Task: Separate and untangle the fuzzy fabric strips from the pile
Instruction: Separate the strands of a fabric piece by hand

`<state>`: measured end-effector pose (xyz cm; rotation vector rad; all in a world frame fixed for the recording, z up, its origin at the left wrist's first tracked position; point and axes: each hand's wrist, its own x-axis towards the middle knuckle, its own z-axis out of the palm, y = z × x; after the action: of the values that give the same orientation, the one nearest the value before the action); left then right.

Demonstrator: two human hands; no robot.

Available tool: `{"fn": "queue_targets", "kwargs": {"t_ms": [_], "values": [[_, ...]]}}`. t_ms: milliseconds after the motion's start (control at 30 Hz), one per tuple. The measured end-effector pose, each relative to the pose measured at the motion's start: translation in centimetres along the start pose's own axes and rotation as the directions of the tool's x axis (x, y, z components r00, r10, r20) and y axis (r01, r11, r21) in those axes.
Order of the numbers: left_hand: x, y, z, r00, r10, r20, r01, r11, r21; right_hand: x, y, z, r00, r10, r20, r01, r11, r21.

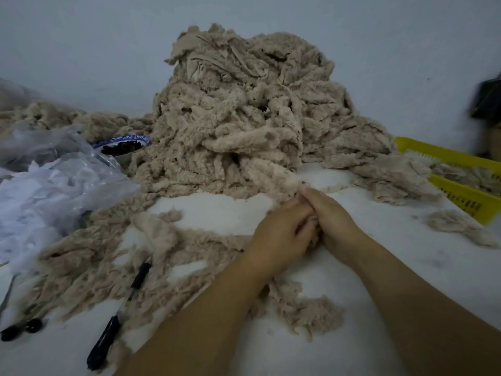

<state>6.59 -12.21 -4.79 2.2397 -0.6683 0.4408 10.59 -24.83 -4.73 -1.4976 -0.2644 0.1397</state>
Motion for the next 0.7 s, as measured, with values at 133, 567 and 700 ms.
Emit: {"fn": "queue_targets", "kwargs": {"t_ms": [133,567,700], "values": [[-0.2,-0.8,-0.2,0.995,-0.095,-0.032,0.092,0.993,-0.075,0.9,0.6,-0.6,0.99,0.084,-0.112,-0.068,0.988,0.141],[0.0,-3.3,-2.4,0.844,-0.496,-0.202,0.43,0.852,-0.298,1.0,-1.3,-2.1,0.906,0.23,-0.355,-0.018,0.859,0.511],[0.5,-4.9,-4.2,0.525,-0.677,-0.516,0.439,0.734,-0.518,0.6,-1.3,-1.9,0.937,0.285,-0.201,-0.134,0.827,0.546]]}}
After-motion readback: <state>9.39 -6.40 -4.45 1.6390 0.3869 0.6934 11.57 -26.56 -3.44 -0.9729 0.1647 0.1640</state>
